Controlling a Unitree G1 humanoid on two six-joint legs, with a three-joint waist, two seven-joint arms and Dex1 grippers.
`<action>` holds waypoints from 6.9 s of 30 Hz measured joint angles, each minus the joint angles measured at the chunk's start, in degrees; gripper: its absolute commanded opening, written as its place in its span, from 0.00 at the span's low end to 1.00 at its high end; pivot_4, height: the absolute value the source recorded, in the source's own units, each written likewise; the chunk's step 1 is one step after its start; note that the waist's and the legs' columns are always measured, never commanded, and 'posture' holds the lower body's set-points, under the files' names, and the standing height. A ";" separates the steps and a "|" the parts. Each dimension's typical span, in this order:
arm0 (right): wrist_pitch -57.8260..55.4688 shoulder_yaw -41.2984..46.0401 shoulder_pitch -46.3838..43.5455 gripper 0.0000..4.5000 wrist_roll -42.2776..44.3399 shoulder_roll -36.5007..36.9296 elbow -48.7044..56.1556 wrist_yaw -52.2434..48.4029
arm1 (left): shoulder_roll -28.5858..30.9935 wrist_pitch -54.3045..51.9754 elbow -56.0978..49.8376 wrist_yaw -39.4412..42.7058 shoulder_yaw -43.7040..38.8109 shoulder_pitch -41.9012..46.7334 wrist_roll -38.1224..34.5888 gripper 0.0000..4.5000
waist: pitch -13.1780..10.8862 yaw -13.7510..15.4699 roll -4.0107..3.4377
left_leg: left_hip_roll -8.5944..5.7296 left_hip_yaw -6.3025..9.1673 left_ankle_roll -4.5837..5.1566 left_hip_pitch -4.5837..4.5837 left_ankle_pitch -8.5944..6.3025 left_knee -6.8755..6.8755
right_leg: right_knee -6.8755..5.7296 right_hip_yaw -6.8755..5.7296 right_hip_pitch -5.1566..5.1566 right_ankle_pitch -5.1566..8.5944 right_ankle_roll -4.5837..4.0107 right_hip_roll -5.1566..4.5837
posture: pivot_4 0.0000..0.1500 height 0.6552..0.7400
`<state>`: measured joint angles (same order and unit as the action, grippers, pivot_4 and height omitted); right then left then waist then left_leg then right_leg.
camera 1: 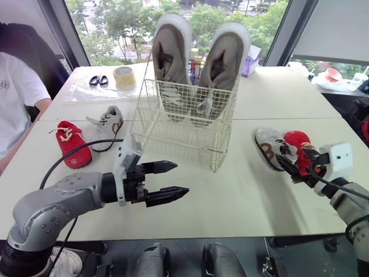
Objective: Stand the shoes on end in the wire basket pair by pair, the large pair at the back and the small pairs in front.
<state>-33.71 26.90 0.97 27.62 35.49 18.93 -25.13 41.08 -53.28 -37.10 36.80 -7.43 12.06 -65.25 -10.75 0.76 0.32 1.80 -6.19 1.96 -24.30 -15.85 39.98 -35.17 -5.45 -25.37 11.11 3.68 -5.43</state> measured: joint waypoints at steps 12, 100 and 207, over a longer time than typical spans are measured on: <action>6.87 -5.37 -7.08 0.88 -4.13 -0.14 -16.21 -5.14 | -0.01 0.44 -0.73 -3.21 -0.02 -1.37 1.36 1.00 | 0.06 -0.12 0.09 | 0.01 0.02 0.00 0.07 0.00 0.00 | 0.00 0.00 0.07 0.00 -0.02 0.01 | 1.00 1.00; -1.59 -8.06 -45.52 1.00 46.79 -33.59 -2.24 16.66 | -34.08 6.23 33.27 -14.03 -28.02 44.14 -11.96 0.05 | -0.23 -0.22 0.26 | -0.04 -0.01 -0.35 -0.10 0.23 -0.01 | -0.15 -0.08 -0.06 -0.15 0.30 -0.12 | 1.00 1.00; -24.12 -14.90 -59.24 0.99 26.22 13.54 -11.90 -47.76 | 14.29 5.17 32.64 -26.56 -10.75 21.10 9.51 1.00 | -0.28 -0.92 0.18 | -0.08 -0.03 -0.16 -0.11 0.08 -0.68 | 0.16 -0.15 -0.34 -0.09 0.20 -0.17 | 1.00 1.00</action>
<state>-57.84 12.00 -58.27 53.84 49.03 7.04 -72.88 55.37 -48.11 -4.47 10.24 -18.19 33.16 -55.74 -11.03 -0.17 0.50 1.72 -6.22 1.80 -24.41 -15.78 39.29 -35.01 -5.60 -25.72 11.02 3.88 -5.60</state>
